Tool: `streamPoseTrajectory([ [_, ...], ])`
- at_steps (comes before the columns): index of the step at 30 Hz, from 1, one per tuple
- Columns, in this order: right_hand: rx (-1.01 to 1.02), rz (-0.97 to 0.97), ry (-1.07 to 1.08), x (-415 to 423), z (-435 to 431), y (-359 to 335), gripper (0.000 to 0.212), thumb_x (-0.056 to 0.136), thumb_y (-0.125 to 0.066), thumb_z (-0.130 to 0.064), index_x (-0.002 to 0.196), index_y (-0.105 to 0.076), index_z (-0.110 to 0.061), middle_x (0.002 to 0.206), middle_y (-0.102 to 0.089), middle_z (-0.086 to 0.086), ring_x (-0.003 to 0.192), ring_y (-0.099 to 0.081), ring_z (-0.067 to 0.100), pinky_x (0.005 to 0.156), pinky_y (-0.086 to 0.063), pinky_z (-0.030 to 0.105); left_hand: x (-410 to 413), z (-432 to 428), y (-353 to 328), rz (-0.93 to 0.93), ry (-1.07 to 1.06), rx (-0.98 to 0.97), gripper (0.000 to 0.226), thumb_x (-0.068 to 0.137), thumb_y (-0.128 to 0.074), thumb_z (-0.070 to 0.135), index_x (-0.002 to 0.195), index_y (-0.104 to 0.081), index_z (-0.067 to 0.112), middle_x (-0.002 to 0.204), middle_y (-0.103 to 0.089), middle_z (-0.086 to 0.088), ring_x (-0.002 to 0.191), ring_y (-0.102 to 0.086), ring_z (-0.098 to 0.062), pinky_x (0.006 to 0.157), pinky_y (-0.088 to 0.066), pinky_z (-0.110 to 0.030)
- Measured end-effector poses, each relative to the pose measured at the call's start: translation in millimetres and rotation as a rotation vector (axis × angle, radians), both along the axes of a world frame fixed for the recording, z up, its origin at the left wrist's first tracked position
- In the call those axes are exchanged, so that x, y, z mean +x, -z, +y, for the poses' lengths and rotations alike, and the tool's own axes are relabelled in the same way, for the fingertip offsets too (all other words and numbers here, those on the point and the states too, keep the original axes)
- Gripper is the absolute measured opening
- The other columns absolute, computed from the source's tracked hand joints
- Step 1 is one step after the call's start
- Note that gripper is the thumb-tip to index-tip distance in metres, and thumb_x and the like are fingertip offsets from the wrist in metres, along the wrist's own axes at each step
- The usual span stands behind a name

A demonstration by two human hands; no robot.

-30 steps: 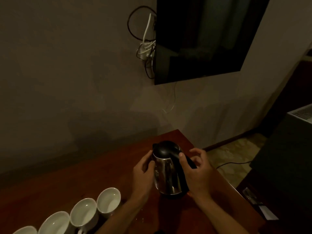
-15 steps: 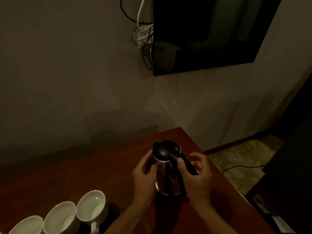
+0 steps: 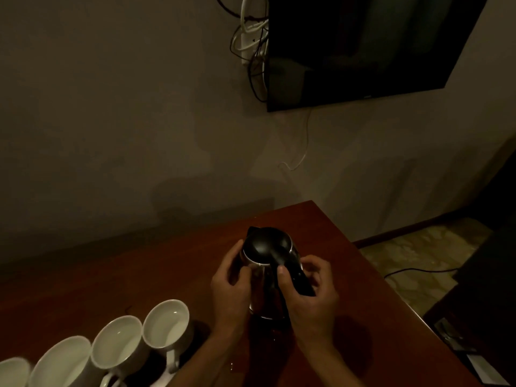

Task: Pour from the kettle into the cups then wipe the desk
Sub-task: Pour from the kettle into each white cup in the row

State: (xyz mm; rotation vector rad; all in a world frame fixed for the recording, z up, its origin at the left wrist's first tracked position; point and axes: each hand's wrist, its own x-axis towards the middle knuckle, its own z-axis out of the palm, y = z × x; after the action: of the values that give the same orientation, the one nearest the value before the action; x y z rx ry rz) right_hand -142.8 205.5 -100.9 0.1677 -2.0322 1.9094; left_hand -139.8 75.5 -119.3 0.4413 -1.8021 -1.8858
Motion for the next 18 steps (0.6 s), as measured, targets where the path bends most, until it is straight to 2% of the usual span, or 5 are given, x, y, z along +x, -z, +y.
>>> streamPoseTrajectory([
  [4,-0.014,0.006,-0.009,12,-19,2,0.032,0.076,-0.079,-0.038,0.094,-0.055,-0.048,0.097,-0.067,-0.017,0.083,-0.070,0.007,0.062,-0.058,0.022,9,-16,-1,0.010,-0.022,-0.007,0.044,0.095,-0.062,0.003,0.133,-0.063,0.024,0.130,-0.066,0.008,0.119,-0.062,-0.007,0.098,-0.056,-0.043],
  [9,-0.025,0.006,-0.033,22,-32,0,0.032,0.075,-0.077,-0.041,0.097,-0.054,-0.047,0.098,-0.066,-0.018,0.080,-0.071,0.008,0.058,-0.058,0.022,18,-29,-1,0.029,-0.043,-0.029,0.043,0.096,-0.062,0.003,0.135,-0.063,0.021,0.130,-0.067,0.005,0.121,-0.062,-0.010,0.098,-0.056,-0.045],
  [12,-0.028,0.007,-0.042,26,-38,-1,0.034,0.075,-0.077,-0.039,0.095,-0.053,-0.052,0.100,-0.065,-0.020,0.083,-0.071,0.007,0.060,-0.058,0.023,20,-35,-2,0.033,-0.052,-0.045,0.042,0.094,-0.062,0.013,0.135,-0.063,0.021,0.131,-0.067,0.005,0.122,-0.061,-0.010,0.099,-0.055,-0.044],
  [15,-0.013,0.005,-0.043,26,-45,0,0.033,0.073,-0.075,-0.047,0.096,-0.052,-0.053,0.103,-0.063,-0.022,0.086,-0.070,0.007,0.062,-0.060,0.026,20,-40,-2,0.030,-0.041,-0.042,0.042,0.096,-0.060,0.004,0.134,-0.063,0.022,0.131,-0.067,0.005,0.122,-0.061,-0.011,0.099,-0.055,-0.043],
  [18,-0.008,0.013,-0.043,24,-49,3,0.033,0.072,-0.074,-0.051,0.097,-0.052,-0.053,0.102,-0.063,-0.022,0.086,-0.070,0.008,0.062,-0.061,0.028,19,-41,-2,0.042,-0.050,-0.025,0.043,0.097,-0.057,0.000,0.133,-0.063,0.022,0.129,-0.067,0.005,0.120,-0.063,-0.011,0.095,-0.057,-0.037],
])
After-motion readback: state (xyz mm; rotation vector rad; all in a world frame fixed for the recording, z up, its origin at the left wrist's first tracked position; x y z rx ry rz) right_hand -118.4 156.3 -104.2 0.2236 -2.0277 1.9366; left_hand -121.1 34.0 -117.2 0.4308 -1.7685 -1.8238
